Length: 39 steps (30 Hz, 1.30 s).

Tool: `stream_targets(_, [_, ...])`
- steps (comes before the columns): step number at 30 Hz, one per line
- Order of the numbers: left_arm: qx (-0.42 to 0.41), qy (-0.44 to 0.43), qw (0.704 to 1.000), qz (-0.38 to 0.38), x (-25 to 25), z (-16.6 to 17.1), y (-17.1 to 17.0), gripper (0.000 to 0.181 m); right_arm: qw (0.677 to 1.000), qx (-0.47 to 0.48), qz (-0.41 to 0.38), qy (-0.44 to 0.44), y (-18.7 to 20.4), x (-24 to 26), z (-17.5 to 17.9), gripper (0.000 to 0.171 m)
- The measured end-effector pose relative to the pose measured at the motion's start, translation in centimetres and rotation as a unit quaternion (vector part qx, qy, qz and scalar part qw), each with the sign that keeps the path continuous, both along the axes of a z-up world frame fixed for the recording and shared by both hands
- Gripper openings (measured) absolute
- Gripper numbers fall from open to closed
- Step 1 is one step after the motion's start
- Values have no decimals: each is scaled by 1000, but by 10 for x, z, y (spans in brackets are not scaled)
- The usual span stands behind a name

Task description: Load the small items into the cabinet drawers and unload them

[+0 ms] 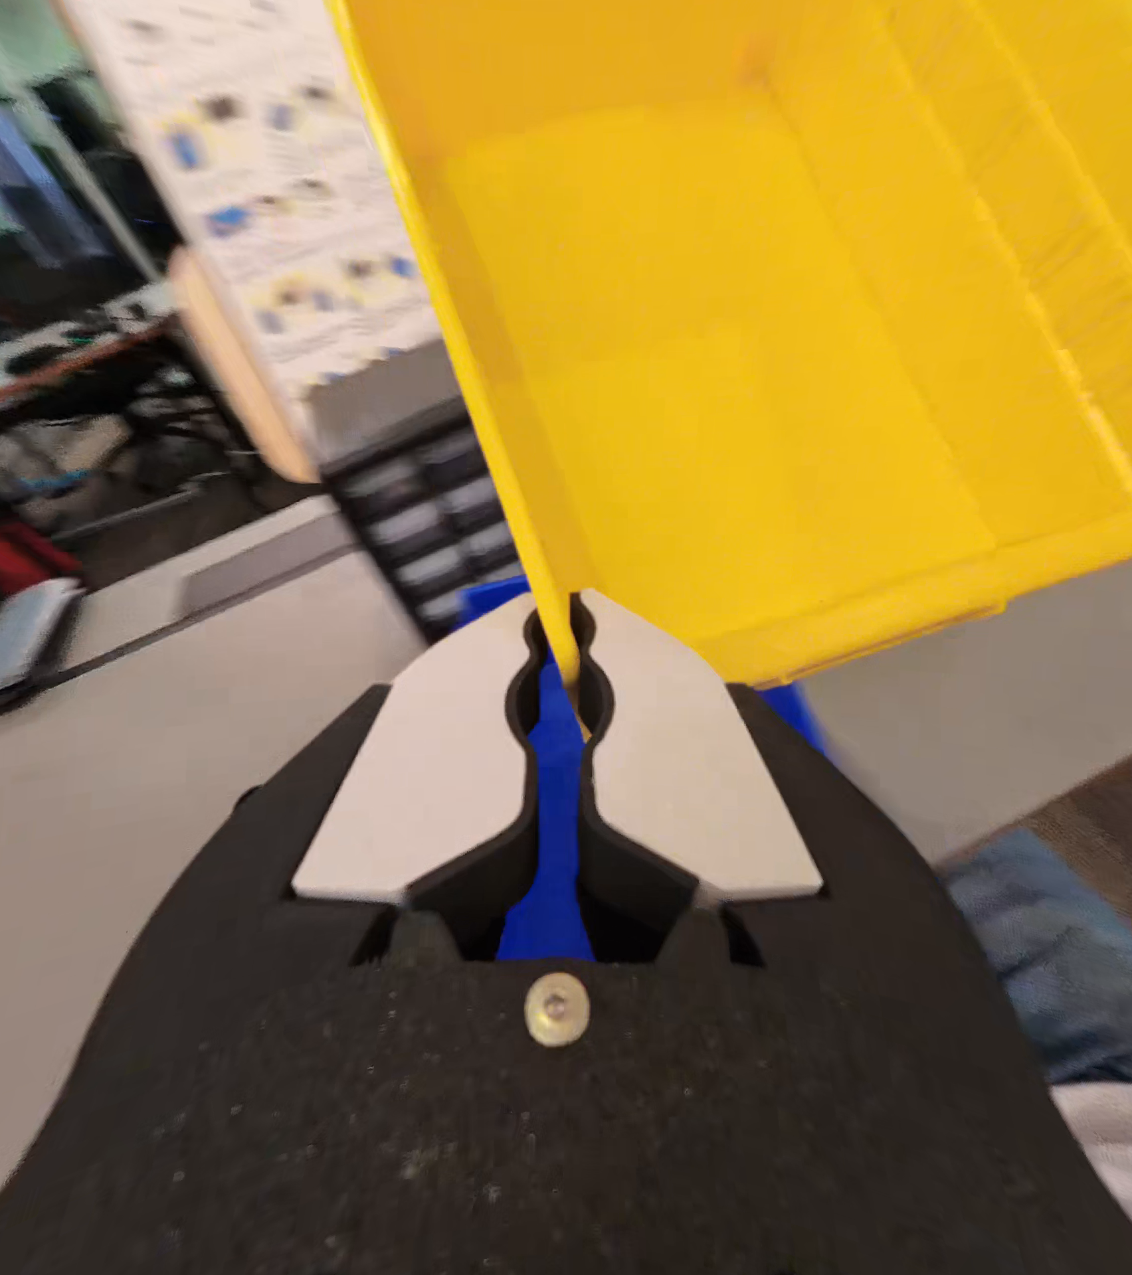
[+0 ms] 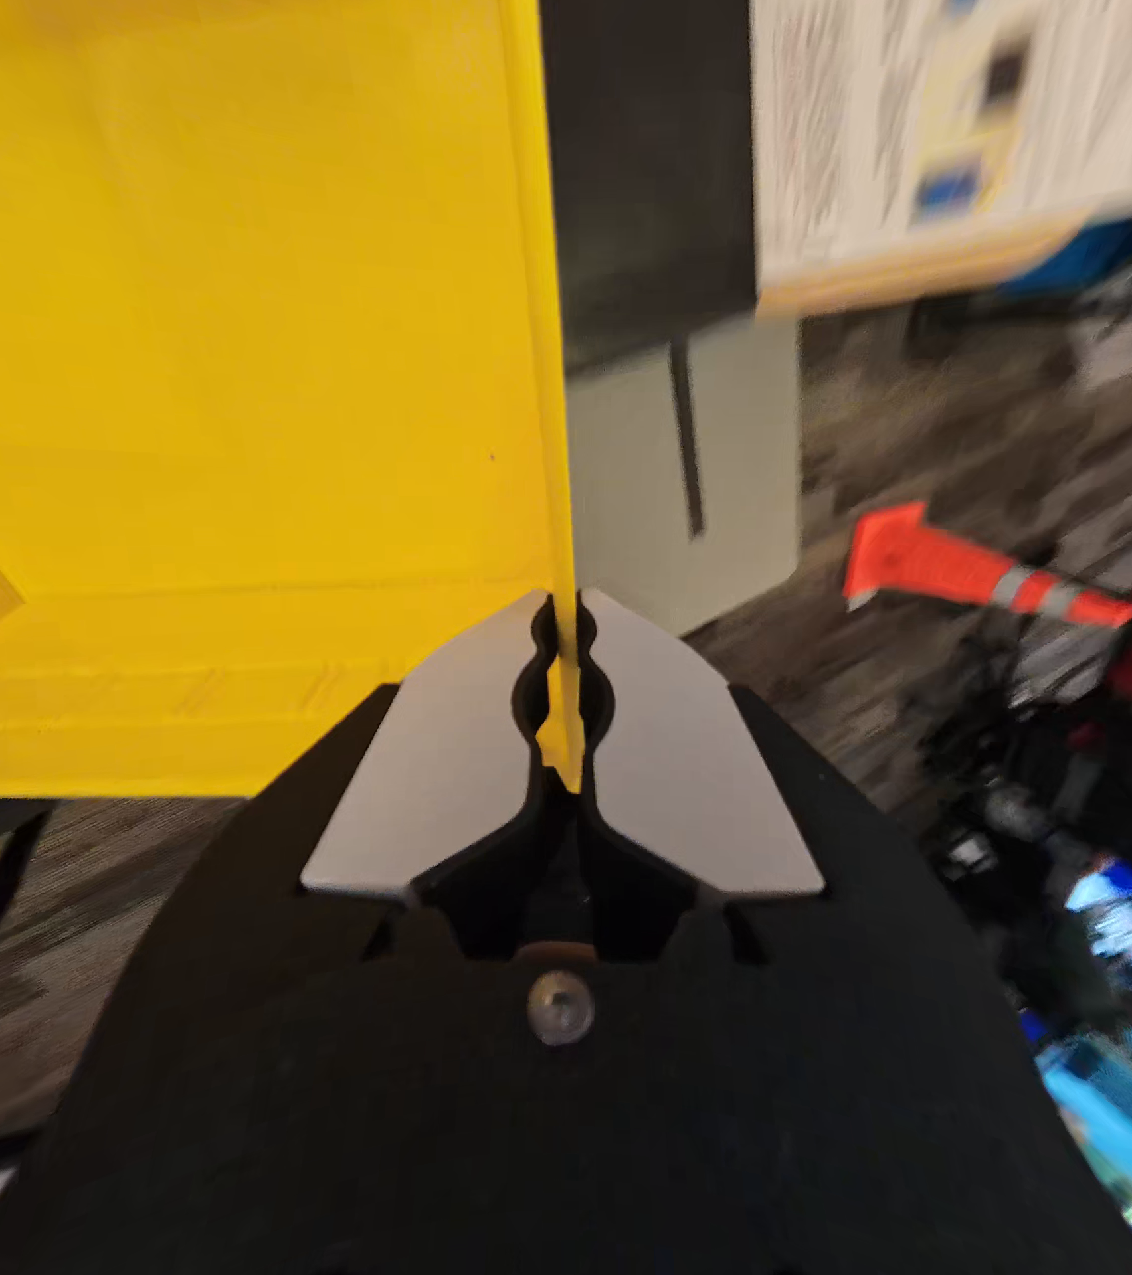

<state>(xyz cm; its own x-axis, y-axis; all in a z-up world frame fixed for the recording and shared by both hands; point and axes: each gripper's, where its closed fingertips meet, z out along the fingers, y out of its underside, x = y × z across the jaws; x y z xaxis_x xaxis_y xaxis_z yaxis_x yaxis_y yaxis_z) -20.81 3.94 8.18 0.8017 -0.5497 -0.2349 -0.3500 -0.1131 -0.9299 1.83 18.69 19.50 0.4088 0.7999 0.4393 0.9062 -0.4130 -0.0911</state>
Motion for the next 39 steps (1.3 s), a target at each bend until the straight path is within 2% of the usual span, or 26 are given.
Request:
stream_targets(3, [-63,17,994,-88,105,-39,-18,7,995,-54,-87,-9,-16,110,-61,4])
stream_targets(5, [-79,67,986,-127,164,-72,-32,9,987,-92,-128,-13,-27,174,-112,5])
stream_targets(9, [-79,198,962,-168,245,-140,-53,13,972,-156,-175,-5,-42,254,-202,7])
stream_targets(14, [-113,235,948,-182,275,-190,-53,17,977,-152,-151,3,-8,264,-265,8])
stream_targets(19, [-156,256,942,-150,269,-210,-10,18,980,-152,-128,-32,53,249,-301,10])
stream_targets(25, [-188,281,933,-120,266,-211,38,20,978,-158,-138,-22,111,243,-320,12])
stream_targets(30, [-200,268,938,-93,260,-211,54,20,977,-162,-136,-8,123,241,-320,13])
stream_targets(34, [-177,267,944,-74,244,-199,45,47,984,-121,-131,5,123,239,-301,28])
stream_targets(36, [-152,248,954,-78,229,-179,31,48,985,-97,-142,24,121,232,-277,33])
stream_targets(39, [-123,161,972,-118,192,-137,-1,48,985,-47,-137,92,114,195,-230,35])
